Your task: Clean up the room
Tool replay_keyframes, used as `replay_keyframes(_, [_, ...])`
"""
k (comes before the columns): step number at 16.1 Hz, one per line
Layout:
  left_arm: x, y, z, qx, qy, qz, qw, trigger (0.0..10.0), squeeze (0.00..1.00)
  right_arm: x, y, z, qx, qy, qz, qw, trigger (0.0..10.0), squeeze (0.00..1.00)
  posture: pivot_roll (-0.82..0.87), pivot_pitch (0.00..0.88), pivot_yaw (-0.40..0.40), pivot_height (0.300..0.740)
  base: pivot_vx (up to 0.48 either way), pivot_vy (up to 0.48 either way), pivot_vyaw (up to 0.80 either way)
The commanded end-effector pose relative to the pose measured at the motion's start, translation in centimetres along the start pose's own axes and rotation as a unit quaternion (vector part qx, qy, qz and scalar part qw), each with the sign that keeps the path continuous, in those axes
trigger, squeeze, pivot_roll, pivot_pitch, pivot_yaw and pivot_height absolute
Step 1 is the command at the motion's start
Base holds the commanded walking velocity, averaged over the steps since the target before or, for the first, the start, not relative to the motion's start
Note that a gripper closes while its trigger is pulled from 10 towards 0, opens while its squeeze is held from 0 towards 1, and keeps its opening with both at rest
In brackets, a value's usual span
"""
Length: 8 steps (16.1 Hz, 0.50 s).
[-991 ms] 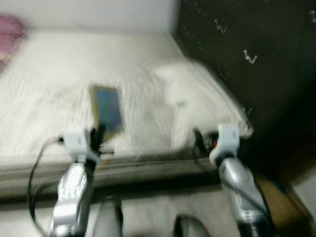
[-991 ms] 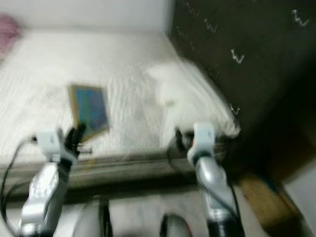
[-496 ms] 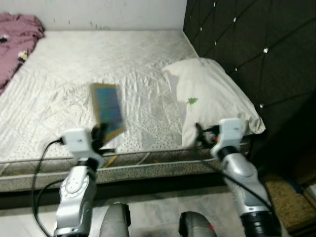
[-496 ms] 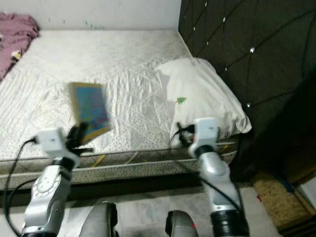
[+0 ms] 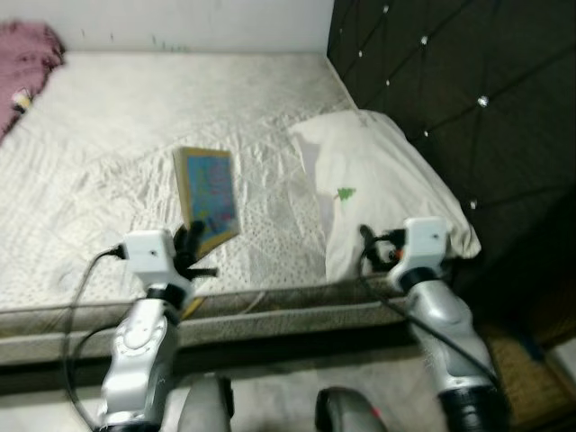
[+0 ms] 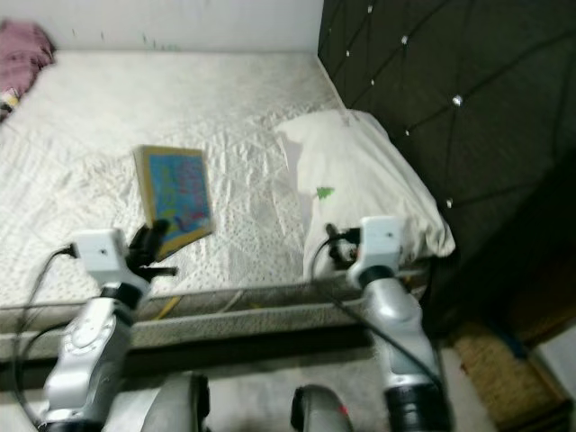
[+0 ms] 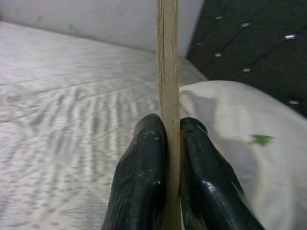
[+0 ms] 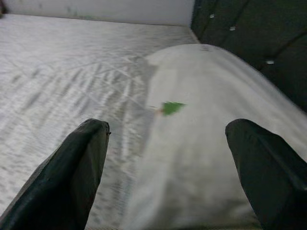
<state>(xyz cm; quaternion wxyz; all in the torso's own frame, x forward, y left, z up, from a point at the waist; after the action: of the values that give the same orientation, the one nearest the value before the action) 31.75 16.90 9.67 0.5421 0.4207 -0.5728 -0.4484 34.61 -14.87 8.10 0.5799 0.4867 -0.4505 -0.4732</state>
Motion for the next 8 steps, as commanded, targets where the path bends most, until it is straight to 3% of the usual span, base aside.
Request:
replay_keyframes(1, [-0.35,1.15,-0.26,0.020,0.005,-0.004,1.000,10.0,0.00,-0.23,0.66,-0.16,0.009,0.007,0.003,1.000,10.0,0.00,-0.05,0.031,-0.041,0.662,0.480,0.000,0.00])
replay_keyframes(8, [-0.46,1.09,-0.26,0.020,0.008,-0.003,1.000,10.0,0.00,-0.24,0.63,0.02,0.007,0.007,0.003,1.000,10.0,0.00,-0.05,0.032,-0.039,0.662,0.448,0.000,0.00])
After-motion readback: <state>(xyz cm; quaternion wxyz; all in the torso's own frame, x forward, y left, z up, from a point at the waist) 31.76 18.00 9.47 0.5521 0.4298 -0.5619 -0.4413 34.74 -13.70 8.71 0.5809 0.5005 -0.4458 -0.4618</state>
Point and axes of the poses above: a point about 5 cm out from each wrist's last joint towards the gripper, its own z axis pointing back from the gripper into the wrist, its own y axis along the axis of the wrist's last joint, x = y × z, the point moved 6 cm from there along -z, pointing out of the wrist towards the gripper, and after that the axes turned 4 degrees about z, right-handed, at the moved point
